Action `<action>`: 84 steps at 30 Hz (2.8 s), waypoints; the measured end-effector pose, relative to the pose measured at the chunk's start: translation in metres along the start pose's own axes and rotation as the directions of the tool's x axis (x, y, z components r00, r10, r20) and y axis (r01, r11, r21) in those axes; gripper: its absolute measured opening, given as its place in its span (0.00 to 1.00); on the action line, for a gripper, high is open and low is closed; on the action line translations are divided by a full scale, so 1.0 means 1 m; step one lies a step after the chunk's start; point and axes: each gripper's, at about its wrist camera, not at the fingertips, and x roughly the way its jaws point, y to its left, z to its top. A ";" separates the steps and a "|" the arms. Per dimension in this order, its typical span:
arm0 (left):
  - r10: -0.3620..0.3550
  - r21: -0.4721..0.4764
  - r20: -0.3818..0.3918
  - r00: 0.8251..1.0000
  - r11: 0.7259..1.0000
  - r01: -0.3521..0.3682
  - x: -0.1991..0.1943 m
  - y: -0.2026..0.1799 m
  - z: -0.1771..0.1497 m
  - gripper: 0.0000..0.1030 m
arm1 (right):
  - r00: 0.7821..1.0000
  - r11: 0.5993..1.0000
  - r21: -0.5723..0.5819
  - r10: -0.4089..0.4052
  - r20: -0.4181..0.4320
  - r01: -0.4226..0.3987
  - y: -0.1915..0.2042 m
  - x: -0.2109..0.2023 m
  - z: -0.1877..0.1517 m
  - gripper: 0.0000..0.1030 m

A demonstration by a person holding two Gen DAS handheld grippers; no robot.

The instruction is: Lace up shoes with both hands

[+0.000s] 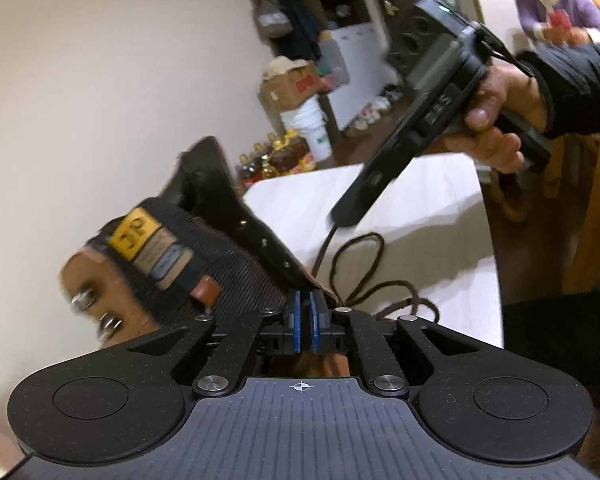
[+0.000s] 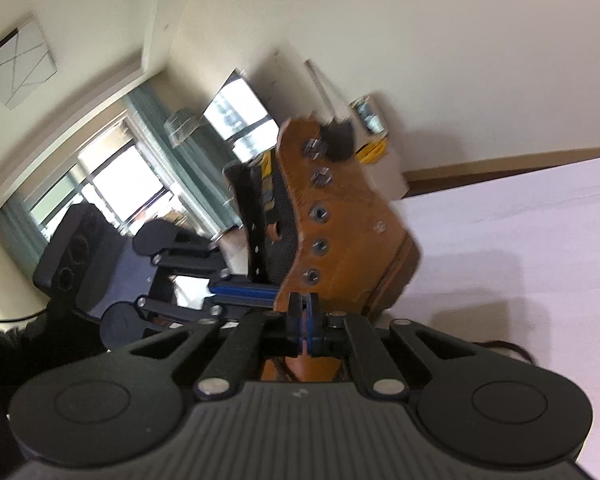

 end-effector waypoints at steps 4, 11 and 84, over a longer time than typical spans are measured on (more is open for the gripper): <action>0.066 -0.033 -0.014 0.998 0.997 -0.066 -0.028 0.000 -0.008 0.08 | 0.987 0.989 0.029 -0.143 0.075 0.142 -0.004 -0.061 -0.008 0.02; 0.206 -0.103 -0.127 0.970 0.970 -0.220 -0.053 0.001 -0.033 0.08 | 0.871 0.885 0.101 -0.465 0.160 0.454 -0.013 -0.161 -0.024 0.02; 0.223 -0.526 -0.295 0.929 0.774 -0.352 -0.241 0.016 -0.213 0.01 | 0.759 0.765 -0.012 -0.636 0.136 0.643 0.060 -0.112 -0.044 0.02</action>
